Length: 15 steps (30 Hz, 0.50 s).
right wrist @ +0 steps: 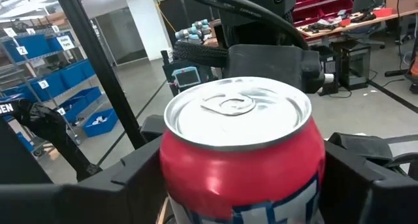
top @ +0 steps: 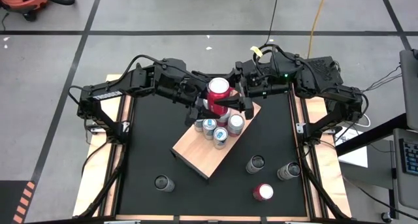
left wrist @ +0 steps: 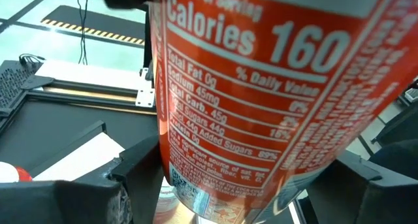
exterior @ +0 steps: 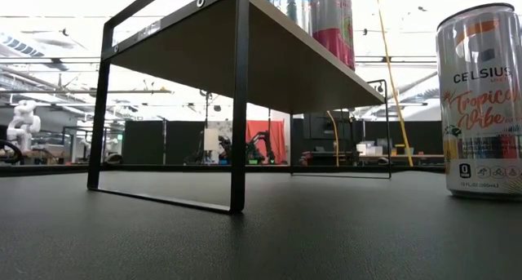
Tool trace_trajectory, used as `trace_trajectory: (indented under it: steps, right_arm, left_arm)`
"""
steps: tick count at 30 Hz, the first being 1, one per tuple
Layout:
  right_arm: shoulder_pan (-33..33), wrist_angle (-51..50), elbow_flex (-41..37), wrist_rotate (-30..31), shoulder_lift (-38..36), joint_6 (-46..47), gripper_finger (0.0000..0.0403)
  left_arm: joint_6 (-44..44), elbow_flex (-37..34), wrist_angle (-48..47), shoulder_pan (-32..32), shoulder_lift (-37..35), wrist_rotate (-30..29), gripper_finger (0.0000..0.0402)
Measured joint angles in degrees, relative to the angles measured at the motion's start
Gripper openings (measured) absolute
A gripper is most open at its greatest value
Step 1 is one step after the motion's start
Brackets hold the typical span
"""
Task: Place canned beverage on shelf
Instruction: Put the top red soda can on the shelf aligned with the red soda can
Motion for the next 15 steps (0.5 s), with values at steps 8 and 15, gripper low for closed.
trace_trajectory:
  steps: [8,15]
  right_arm:
    - [0.0,-0.1,0.0,-0.1,-0.1,-1.1,0.0284]
    - [0.0,-1.3,-0.1,1.7,-1.2,-2.5,0.0283]
  left_arm:
    - [-2.3,0.0,0.1,-0.3,0.0,-0.4,0.0321]
    - [-7.2,0.0,1.2,-0.3,0.0,-3.7,0.0357]
